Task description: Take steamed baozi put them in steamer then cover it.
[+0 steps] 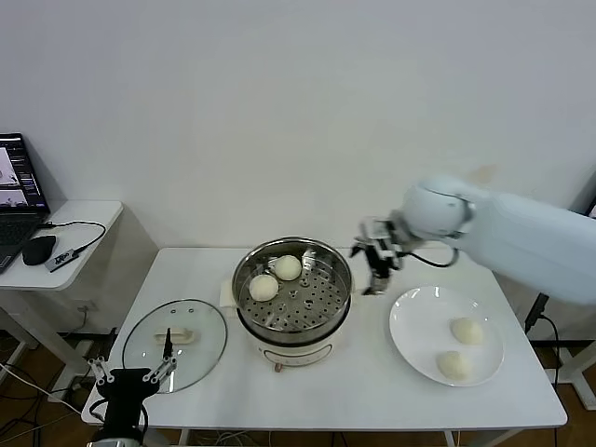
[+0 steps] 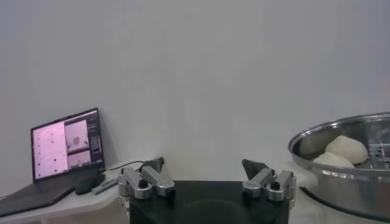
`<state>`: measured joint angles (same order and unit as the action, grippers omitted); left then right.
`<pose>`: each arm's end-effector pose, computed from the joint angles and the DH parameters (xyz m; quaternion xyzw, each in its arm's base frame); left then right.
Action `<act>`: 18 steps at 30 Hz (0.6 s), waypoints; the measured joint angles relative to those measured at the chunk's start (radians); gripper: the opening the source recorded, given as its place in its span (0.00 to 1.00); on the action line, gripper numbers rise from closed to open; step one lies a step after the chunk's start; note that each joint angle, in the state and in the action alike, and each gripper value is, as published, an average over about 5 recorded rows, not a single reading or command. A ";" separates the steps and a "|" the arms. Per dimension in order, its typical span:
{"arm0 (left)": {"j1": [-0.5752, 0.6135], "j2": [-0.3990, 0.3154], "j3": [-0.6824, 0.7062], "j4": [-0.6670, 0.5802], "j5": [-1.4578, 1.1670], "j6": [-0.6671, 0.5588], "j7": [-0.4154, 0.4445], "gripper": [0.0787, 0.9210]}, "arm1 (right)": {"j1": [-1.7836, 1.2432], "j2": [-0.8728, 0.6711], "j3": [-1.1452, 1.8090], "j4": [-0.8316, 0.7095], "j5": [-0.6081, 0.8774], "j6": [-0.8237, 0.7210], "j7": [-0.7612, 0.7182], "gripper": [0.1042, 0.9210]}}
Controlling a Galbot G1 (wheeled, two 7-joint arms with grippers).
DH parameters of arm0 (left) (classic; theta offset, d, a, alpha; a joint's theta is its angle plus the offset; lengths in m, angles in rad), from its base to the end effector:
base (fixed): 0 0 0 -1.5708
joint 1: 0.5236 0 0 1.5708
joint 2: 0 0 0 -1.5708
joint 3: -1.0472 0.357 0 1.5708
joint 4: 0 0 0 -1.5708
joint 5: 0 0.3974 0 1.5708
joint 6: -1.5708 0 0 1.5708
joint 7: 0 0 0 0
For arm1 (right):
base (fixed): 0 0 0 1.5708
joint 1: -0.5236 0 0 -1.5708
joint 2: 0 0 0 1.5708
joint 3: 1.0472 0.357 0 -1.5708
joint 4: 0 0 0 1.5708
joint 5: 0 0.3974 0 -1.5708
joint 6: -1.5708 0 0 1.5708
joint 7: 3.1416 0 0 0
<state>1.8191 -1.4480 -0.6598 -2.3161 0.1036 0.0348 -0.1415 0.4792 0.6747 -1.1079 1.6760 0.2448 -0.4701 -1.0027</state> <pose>0.1502 0.0501 -0.2606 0.0791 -0.9863 -0.1440 0.0165 0.5034 0.0002 -0.0464 0.5274 -0.5699 0.5619 0.2852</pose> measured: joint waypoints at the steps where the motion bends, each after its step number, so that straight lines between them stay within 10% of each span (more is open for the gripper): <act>1: -0.002 0.002 0.003 0.002 0.000 0.000 0.000 0.88 | -0.016 -0.032 0.012 0.011 -0.016 0.012 -0.006 0.88; 18: -0.016 0.003 0.019 0.043 0.010 0.002 0.001 0.88 | -0.409 -0.290 0.210 0.031 -0.292 0.124 -0.017 0.88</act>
<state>1.8035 -1.4448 -0.6404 -2.2729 0.1141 0.0363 -0.1404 0.0706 0.3846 -0.8981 1.7072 -0.0476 -0.3456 -1.0194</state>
